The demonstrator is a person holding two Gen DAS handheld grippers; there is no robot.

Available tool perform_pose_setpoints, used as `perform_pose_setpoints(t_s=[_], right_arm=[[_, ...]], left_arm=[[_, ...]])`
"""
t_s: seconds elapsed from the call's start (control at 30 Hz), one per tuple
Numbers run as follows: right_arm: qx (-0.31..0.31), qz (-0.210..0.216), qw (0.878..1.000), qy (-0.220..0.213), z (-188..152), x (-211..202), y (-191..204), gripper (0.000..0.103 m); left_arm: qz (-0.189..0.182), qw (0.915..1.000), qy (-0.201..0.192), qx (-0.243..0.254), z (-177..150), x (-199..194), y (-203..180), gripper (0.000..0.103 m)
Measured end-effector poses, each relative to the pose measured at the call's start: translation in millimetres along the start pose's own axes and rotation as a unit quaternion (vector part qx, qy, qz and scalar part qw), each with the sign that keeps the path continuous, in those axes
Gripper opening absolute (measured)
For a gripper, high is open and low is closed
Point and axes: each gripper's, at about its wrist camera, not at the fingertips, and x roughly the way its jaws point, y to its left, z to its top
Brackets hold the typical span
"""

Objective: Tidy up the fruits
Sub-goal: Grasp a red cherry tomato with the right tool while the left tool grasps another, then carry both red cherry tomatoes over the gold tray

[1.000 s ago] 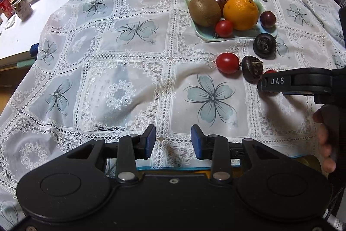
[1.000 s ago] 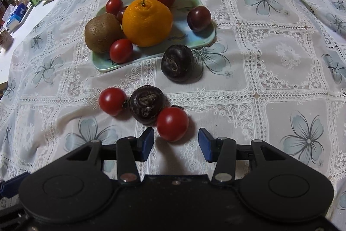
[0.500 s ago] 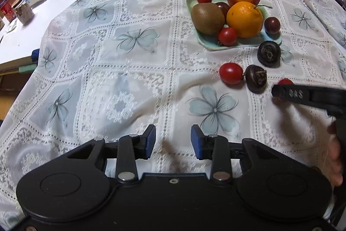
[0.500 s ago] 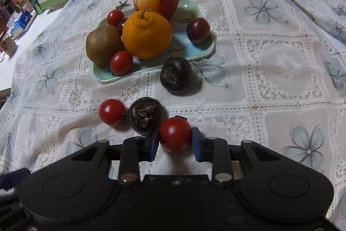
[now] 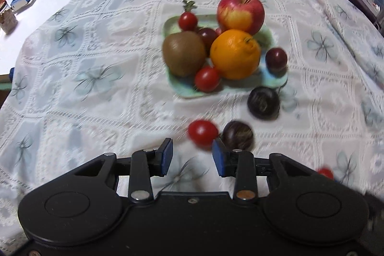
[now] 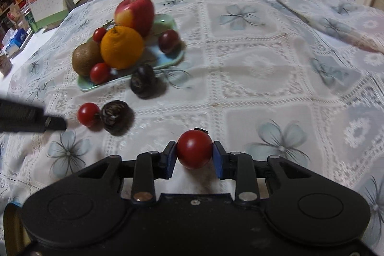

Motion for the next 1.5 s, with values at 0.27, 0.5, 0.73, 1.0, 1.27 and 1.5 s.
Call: perform_pose_setpoints(t_s=[0.27,0.5,0.73,1.0,1.27,1.5], right_arm=[[0.032,0.031,0.999,-0.011,-10.4,-12.3,-19.5,0.032],[0.034,0.044,0.998,-0.014,-12.0,-14.2,-16.8,0.032],[0.037,0.049,0.998,-0.013,-12.4,-14.6,-16.4,0.032],[0.032,0.049,0.998,-0.011,-12.6,-12.4,-15.1,0.032],[0.029,0.048,0.998,-0.008,-13.1,-9.7,-14.1,0.032],[0.024,0.045,0.999,-0.012,-16.0,-11.0,-12.9,0.032]], left_arm=[[0.019,0.9994,0.013,-0.026,17.5,31.0,-9.5,0.047],[0.028,0.9988,0.024,-0.032,16.8,46.5,-10.7,0.05],[0.028,0.9983,0.044,-0.025,7.4,51.6,-12.7,0.052],[0.021,0.9977,0.05,-0.041,9.7,52.9,-9.9,0.051],[0.007,0.9972,0.043,-0.06,12.1,50.0,-3.5,0.042],[-0.013,0.9979,0.042,-0.047,-10.0,17.1,12.5,0.042]])
